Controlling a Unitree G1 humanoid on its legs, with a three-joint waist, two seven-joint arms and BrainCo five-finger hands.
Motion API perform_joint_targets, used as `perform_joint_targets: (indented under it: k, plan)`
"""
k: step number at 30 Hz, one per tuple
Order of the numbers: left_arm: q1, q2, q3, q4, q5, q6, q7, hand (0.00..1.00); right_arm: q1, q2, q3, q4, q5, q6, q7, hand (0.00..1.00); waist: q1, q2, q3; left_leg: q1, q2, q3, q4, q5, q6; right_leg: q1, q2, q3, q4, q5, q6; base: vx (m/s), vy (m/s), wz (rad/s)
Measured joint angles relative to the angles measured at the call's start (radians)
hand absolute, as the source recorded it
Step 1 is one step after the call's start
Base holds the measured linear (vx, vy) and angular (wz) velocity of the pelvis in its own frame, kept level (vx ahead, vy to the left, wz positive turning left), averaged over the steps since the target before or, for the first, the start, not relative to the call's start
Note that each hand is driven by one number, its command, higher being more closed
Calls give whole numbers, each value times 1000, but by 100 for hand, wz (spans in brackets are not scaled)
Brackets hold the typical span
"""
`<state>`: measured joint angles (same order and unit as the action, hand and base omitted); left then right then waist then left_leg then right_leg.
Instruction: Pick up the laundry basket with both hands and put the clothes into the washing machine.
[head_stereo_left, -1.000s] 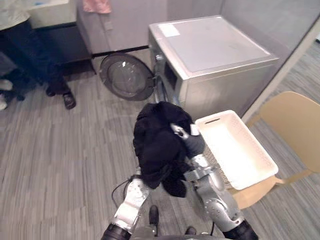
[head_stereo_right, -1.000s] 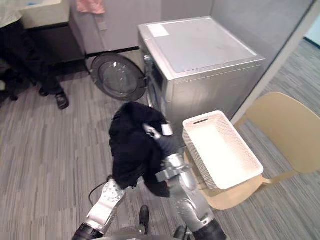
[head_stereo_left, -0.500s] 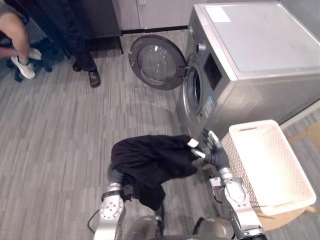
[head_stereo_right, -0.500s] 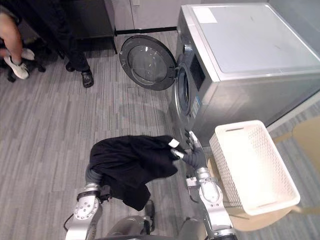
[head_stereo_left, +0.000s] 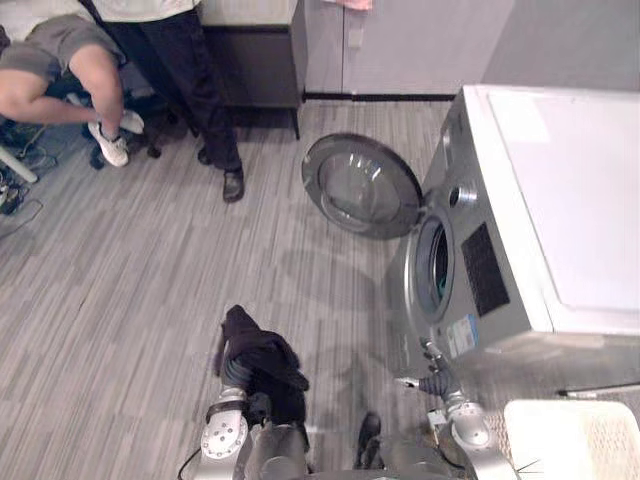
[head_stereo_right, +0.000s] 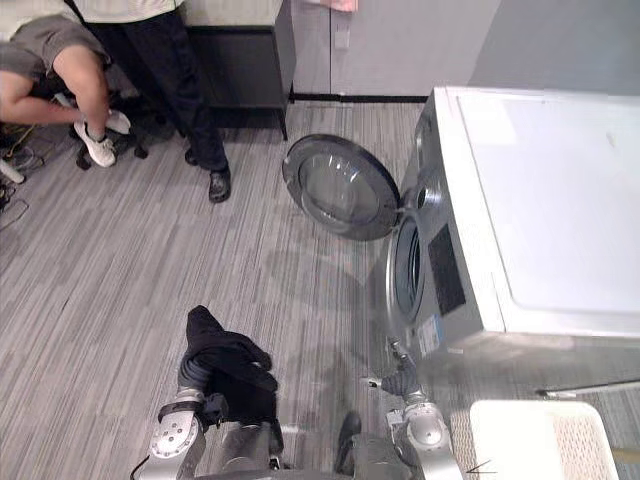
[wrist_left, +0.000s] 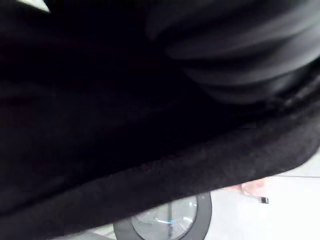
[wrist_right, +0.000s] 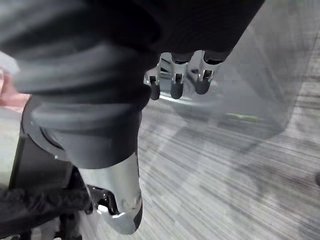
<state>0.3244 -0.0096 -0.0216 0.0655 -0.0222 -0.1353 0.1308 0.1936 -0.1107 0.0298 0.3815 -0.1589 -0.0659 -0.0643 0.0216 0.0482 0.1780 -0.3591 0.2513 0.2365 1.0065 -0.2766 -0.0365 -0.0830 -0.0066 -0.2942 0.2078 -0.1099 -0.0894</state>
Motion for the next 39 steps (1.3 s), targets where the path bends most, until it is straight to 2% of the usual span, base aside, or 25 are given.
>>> perform_joint_targets:
  k: [2,3,5,6,7,8,9,11,14,15,17,18,21,23,24,26,27,28,29,31,34,35,36,37,39]
  plan:
    - [-7,-12,-2,-7,-6,0,-1,100,0,6,-32,13,0,2,-6,0,10,-3,2,-21,5,13,-118,0,-1,41,-13,5,-29,0,1,408,46,-25]
    - [-29,-22,-13,-8,-6,0,-6,100,0,8,-58,47,0,10,-24,0,22,-11,7,-23,-15,-15,-283,3,-5,79,-32,6,-40,-6,10,341,120,-14]
    - [-42,-23,-24,-17,-6,0,-18,100,0,8,-67,79,0,12,-40,0,22,-28,7,-23,-78,-103,-489,35,-29,116,-74,24,-41,-36,56,372,219,-12]
    - [-43,-22,-37,-22,-5,0,-19,100,1,6,-68,98,0,12,-48,0,22,-24,2,-15,-110,-165,-617,102,-39,133,-88,37,-38,-61,96,339,265,-25]
    - [-39,-23,-48,-23,-5,0,-19,100,0,4,-68,111,0,13,-50,0,25,-13,-5,-12,-109,-198,-674,146,-40,138,-86,50,-34,-75,117,358,327,-52]
    - [-26,-28,-74,-23,-5,1,-19,100,10,3,-73,128,0,13,-56,0,28,22,-26,-4,-90,-237,-723,231,-39,149,-71,74,-26,-105,156,292,317,-60]
    - [-17,-28,-89,-23,-5,2,-20,100,16,5,-78,140,1,13,-61,0,32,41,-37,4,-77,-245,-717,281,-54,151,-63,86,-12,-125,172,350,399,-71]
    - [-36,8,-104,-17,-4,17,-23,100,26,86,-94,189,4,27,-65,0,26,-61,-46,27,-131,-154,-617,182,-29,140,-165,152,81,-182,218,326,353,-69]
    - [-37,45,-101,-17,-4,25,-22,100,24,115,-94,195,4,33,-64,0,26,-92,-52,83,-111,-8,-579,95,0,7,-220,215,288,-146,190,282,325,-150]
    - [-38,58,-101,-16,-4,32,-20,100,-5,112,-94,235,4,33,-65,0,20,-89,-50,145,-92,74,-598,62,2,-72,-242,174,406,-131,185,210,281,-177]
    - [-41,70,-100,-15,-4,33,-21,100,-42,110,-94,305,4,36,-64,0,-6,-87,-50,222,-90,146,-651,48,0,-120,-257,60,452,-137,176,189,204,-140]
    - [-46,75,-97,-12,-4,33,-21,100,-54,108,-94,341,3,38,-64,0,-25,-91,-51,263,-87,199,-682,36,-9,-143,-253,-28,450,-146,160,256,150,-109]
    - [-53,77,-74,26,-4,33,-21,100,-93,91,-94,408,1,42,-64,0,-35,-86,-51,331,-66,321,-702,15,-24,-194,-229,-215,396,-146,128,222,58,-119]
    - [-64,87,-63,52,-3,42,-22,100,-98,80,-97,440,0,46,-64,0,-48,-102,-55,365,-70,375,-678,2,-41,-201,-197,-321,303,-94,27,363,-18,-96]
    - [-67,82,-61,76,12,48,-26,100,-94,62,-112,458,4,48,-63,0,-63,-82,-62,372,-38,368,-621,-3,-50,-165,-156,-310,248,-117,12,471,-66,-83]
    - [-73,81,-62,81,29,51,-41,100,-95,46,-126,456,3,47,-63,0,-62,-50,-52,347,23,342,-479,0,-46,-128,-102,-289,202,-116,10,405,-74,-74]
    - [-81,80,-62,92,34,52,-45,100,-94,41,-150,456,11,48,-67,0,-60,-30,-36,299,93,287,-270,52,6,-69,-61,-265,164,-115,9,357,-78,-72]
    - [-81,81,-62,95,34,53,-45,100,-93,39,-152,457,12,51,-67,0,-59,-30,-28,263,116,250,-179,49,12,-36,-50,-243,152,-114,8,403,-46,-96]
    - [-80,72,-60,95,34,53,-45,100,-86,48,-154,460,50,77,-45,0,-38,-45,-20,216,112,184,-61,31,25,1,-50,-190,142,-114,8,309,39,-119]
    - [-89,64,-80,94,34,51,-45,100,-77,67,-178,458,77,79,-58,0,-25,-62,-10,121,68,84,-20,14,24,38,-59,-127,117,-111,14,308,95,-121]
    - [-97,56,-86,92,34,50,-44,100,-67,73,-182,457,79,78,-74,0,-5,-62,-9,17,-19,-79,-247,9,27,65,-72,-17,103,-104,49,270,224,-112]
    - [-97,52,-85,93,34,49,-41,100,-63,69,-187,454,81,76,-85,0,-4,-49,-14,21,-56,-169,-424,44,3,65,-79,32,128,-126,94,265,335,-127]
    - [-92,43,-86,93,34,49,-40,100,-58,64,-199,447,84,76,-90,0,1,-31,-19,37,-63,-218,-531,144,-4,62,-62,52,147,-146,127,260,357,-99]
    - [-104,47,-89,113,34,51,-40,100,-60,74,-225,458,85,74,-96,0,-9,-62,-9,52,-88,-234,-516,114,-61,59,-96,104,184,-179,163,274,349,-57]
    - [-119,58,-93,117,34,54,-39,100,-36,81,-225,445,78,70,-99,0,-13,-98,-14,73,-119,-202,-514,90,-34,46,-139,121,205,-170,168,222,292,-37]
